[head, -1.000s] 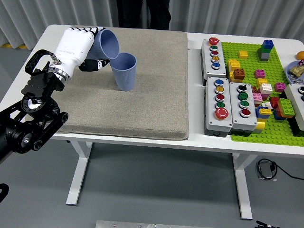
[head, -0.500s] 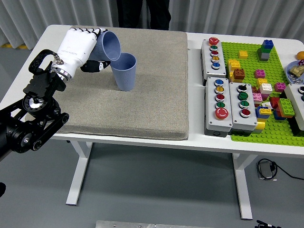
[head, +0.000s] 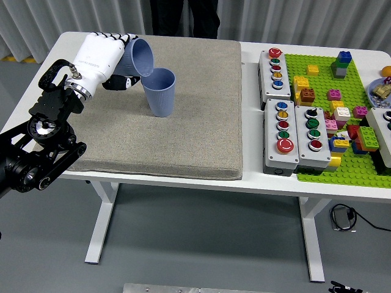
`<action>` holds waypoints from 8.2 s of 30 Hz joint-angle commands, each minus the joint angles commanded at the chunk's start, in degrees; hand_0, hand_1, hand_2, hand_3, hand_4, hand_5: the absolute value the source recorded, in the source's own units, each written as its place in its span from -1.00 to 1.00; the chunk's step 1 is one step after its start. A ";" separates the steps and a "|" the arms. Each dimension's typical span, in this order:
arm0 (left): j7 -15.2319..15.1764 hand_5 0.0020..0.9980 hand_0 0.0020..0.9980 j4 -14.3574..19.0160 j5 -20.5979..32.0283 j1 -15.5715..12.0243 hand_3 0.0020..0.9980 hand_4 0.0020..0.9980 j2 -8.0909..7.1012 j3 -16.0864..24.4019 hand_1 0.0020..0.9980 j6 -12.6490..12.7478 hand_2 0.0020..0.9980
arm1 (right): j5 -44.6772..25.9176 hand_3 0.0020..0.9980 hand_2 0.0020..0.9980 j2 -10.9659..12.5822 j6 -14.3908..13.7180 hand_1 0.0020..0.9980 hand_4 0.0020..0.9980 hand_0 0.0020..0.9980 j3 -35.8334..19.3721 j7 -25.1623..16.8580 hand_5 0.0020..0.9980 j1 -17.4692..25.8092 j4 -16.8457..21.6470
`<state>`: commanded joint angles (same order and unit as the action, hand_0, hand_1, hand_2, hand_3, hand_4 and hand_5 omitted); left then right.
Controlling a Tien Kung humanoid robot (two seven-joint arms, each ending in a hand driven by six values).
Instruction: Pick cup pour cup place
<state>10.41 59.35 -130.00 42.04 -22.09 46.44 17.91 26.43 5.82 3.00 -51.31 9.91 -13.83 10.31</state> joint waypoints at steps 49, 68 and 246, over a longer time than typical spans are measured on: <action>4.01 -1.00 0.18 2.53 0.00 0.10 0.58 0.23 -0.44 -1.20 0.20 -1.04 0.29 | 0.16 0.29 0.35 -0.10 -0.02 0.31 -0.11 0.32 0.11 0.07 -0.77 0.30 0.00; 5.35 -1.00 0.21 5.73 0.00 0.10 0.57 0.21 -0.88 -3.32 0.21 -1.93 0.30 | 0.36 0.29 0.35 0.01 -0.11 0.31 -0.11 0.32 -0.17 0.03 -0.77 0.25 0.00; 10.94 -1.00 0.33 4.05 0.00 7.08 0.48 0.17 -4.44 -13.61 0.29 -6.37 0.37 | 0.89 0.29 0.35 0.15 -0.38 0.31 -0.11 0.32 -0.78 0.17 -0.77 0.89 0.00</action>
<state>21.35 63.40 -130.00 49.12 -26.53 32.83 11.54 27.32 5.96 2.62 -52.09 10.08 -12.94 10.31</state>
